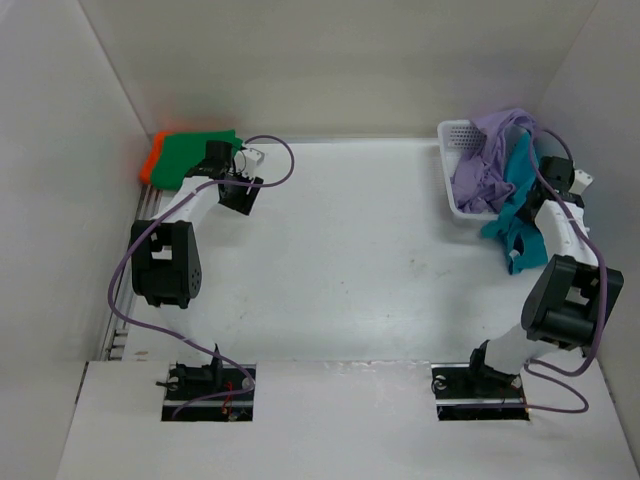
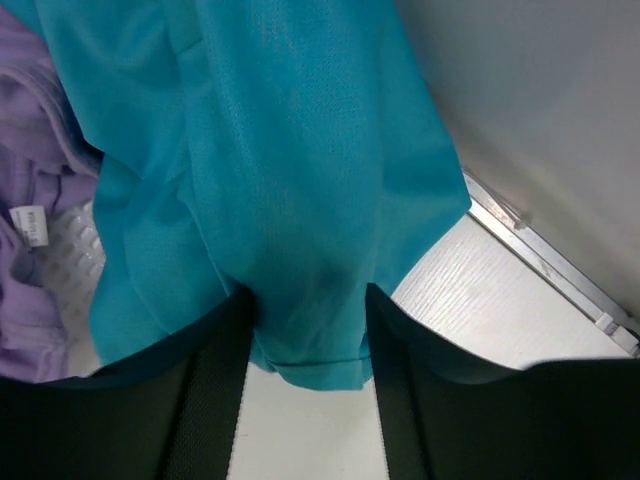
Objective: Fold and stack the t-shirts
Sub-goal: Grab crumpled tshirt from bin with the right arm
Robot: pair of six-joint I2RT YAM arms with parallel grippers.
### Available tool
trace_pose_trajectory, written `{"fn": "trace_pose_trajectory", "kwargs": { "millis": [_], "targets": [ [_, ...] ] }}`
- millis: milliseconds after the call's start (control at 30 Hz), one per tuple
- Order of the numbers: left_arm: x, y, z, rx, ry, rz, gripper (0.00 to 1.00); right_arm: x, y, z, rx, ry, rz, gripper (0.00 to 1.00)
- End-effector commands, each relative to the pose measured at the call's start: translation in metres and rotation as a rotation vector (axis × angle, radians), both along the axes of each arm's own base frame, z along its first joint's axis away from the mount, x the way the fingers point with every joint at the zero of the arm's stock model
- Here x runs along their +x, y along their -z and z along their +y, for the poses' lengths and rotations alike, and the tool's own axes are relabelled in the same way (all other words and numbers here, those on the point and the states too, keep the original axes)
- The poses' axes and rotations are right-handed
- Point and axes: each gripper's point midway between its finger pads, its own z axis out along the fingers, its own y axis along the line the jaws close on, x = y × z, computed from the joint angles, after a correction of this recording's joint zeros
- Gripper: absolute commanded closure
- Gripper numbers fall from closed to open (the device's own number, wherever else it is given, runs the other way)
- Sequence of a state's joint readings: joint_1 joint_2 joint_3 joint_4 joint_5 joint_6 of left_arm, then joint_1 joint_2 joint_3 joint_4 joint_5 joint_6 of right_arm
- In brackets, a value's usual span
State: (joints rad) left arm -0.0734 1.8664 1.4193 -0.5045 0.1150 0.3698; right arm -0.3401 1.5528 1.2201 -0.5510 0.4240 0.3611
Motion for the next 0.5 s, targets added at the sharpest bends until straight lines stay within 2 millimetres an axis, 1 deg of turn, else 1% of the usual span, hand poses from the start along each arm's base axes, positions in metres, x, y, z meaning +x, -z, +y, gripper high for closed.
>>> {"fn": "trace_pose_trajectory", "kwargs": {
  "millis": [0,33,67,100,133,200,267,333,400,467],
  "targets": [
    [0.002,-0.015,-0.006,-0.035,0.002,-0.037,0.39,0.013,0.001,-0.005,0.026,0.0,-0.071,0.52],
    [0.001,-0.015,-0.007,-0.035,0.003,-0.036,0.39,0.015,0.003,-0.003,0.042,-0.009,-0.075,0.57],
    [0.0,-0.015,-0.008,-0.035,0.006,-0.034,0.39,0.015,0.005,-0.002,0.053,-0.01,-0.076,0.65],
    [0.0,-0.016,-0.008,-0.032,0.006,-0.036,0.39,0.016,0.004,-0.001,0.057,-0.008,-0.083,0.77],
    [0.0,-0.017,-0.008,-0.03,0.006,-0.038,0.39,0.014,0.001,-0.002,0.057,0.002,-0.094,0.87],
    [-0.001,-0.019,-0.009,-0.028,0.011,-0.043,0.39,0.011,-0.009,-0.003,0.042,0.016,-0.126,1.0],
    [-0.002,-0.022,-0.009,-0.026,0.015,-0.048,0.39,0.007,-0.026,-0.002,0.016,0.022,-0.173,1.0],
    [-0.002,-0.023,-0.009,-0.025,0.014,-0.049,0.39,0.001,-0.048,-0.002,-0.018,0.03,-0.228,1.0],
    [-0.002,-0.024,-0.009,-0.024,0.015,-0.051,0.39,-0.006,-0.079,0.0,-0.064,0.034,-0.31,1.0],
    [-0.003,-0.025,-0.009,-0.022,0.015,-0.053,0.39,-0.012,-0.116,0.012,-0.107,0.012,-0.408,1.0]
  ]
}}
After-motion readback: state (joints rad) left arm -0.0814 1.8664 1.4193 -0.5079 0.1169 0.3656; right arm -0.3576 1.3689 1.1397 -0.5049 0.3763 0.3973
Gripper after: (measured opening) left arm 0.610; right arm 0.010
